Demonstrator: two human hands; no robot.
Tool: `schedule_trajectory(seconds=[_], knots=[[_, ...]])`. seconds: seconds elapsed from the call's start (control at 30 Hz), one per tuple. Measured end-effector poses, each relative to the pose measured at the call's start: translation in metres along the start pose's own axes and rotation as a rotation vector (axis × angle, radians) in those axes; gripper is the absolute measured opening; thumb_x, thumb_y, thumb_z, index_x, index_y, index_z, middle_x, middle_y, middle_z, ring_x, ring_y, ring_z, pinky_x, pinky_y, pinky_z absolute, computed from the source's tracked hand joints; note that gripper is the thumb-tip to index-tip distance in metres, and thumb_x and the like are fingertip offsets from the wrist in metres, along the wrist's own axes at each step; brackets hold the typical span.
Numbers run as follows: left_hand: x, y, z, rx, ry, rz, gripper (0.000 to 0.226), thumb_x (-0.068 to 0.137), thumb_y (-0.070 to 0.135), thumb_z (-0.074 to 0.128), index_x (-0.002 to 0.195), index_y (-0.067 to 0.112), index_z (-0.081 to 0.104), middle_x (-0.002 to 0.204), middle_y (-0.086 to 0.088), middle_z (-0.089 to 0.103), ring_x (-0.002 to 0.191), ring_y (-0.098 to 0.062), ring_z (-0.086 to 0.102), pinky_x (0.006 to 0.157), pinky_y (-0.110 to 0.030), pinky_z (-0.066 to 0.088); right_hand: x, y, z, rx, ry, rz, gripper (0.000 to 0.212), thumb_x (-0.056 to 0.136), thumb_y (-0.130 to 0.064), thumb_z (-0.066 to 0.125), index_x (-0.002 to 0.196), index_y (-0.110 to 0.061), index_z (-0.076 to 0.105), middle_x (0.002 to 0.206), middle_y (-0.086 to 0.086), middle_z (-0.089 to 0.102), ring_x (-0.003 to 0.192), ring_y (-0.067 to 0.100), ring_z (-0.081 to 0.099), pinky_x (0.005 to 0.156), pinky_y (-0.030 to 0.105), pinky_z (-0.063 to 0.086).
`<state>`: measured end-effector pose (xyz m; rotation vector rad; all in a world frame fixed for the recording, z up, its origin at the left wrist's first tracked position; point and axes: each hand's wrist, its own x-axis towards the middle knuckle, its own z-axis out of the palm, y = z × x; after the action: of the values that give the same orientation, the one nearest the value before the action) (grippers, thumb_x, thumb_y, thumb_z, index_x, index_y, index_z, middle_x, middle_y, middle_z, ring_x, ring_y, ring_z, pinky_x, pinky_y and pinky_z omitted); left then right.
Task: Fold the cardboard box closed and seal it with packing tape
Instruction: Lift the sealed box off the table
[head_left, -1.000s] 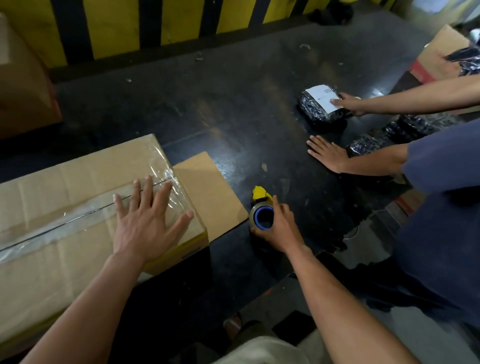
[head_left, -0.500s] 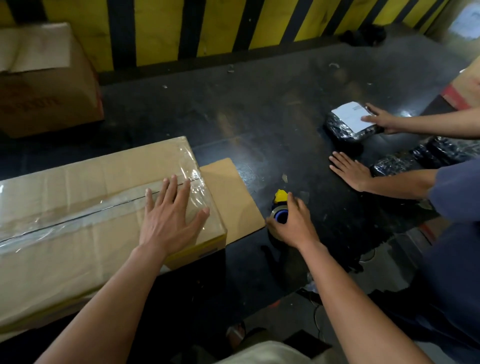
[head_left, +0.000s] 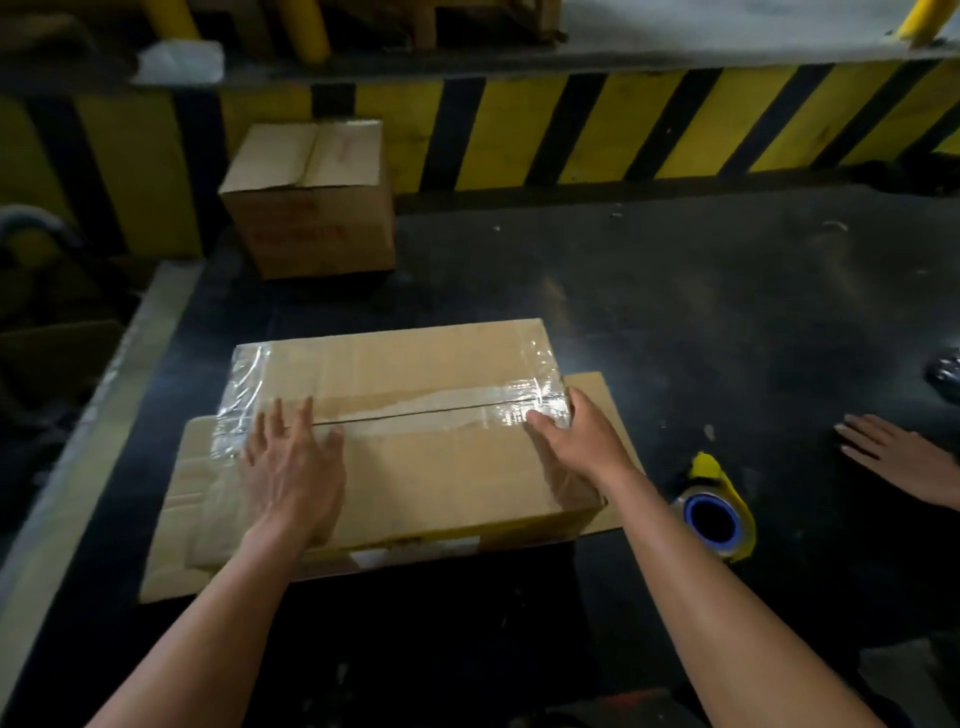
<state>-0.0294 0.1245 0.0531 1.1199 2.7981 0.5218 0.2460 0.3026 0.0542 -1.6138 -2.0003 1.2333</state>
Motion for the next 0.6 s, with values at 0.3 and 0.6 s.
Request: schedule_trajectory(seconds=[0.3,0.6], knots=[[0.046,-0.061,-0.023,-0.244,-0.174,-0.326,0.122,0.071,0.074,0.074,0.158,0.009,0.018,0.145,-0.028,0.043,0.127,-0.047,0.047,0.103,-0.059,0.046,0.013,-0.001,0.01,0.019,-0.026,0.005,0.094,0.067,-0.082,0.065,0.143,-0.035,0.037,0.141,-0.01,0.054,0.126,0.019,0.053,0.104,0.045,0.045],[0.071,-0.053,-0.079,-0.488,0.041,-0.312,0.134,0.047,0.072,0.084,0.157,0.027,0.022,0.147,-0.02,0.037,0.134,-0.045,0.041,0.107,-0.062,0.042,0.023,-0.046,0.002,0.18,0.141,-0.13,0.079,0.074,-0.036,0.086,0.135,-0.017,0.039,0.119,-0.002,0.058,0.096,0.013,0.061,0.085,0.035,0.05]])
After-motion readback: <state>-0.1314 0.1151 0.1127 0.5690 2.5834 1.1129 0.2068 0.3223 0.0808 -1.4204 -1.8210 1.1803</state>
